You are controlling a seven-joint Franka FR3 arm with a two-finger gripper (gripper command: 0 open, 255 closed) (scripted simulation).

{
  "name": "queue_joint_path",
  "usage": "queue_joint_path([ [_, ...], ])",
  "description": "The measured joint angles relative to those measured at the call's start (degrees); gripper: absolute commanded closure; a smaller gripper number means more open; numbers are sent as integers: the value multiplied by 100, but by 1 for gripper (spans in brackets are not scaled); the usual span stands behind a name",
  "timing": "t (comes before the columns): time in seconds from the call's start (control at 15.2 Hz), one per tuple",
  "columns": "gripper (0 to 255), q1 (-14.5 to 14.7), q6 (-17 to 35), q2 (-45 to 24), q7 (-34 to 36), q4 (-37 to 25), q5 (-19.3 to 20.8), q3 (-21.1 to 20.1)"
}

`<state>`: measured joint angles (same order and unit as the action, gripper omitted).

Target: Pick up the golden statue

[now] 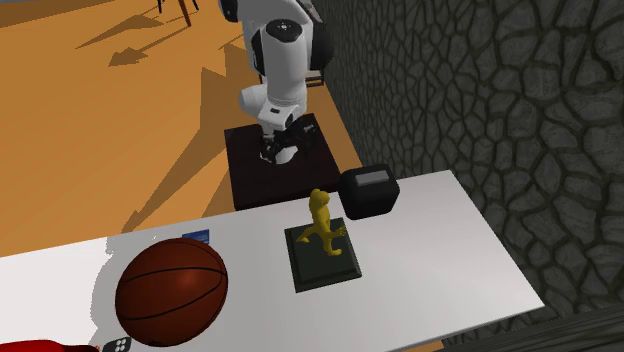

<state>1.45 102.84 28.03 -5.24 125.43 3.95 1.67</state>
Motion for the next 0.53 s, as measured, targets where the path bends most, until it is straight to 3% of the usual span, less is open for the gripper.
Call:
queue_joint_path([
  [0.53,0,46,660,-1073,184,-1280,-35,-84],
])
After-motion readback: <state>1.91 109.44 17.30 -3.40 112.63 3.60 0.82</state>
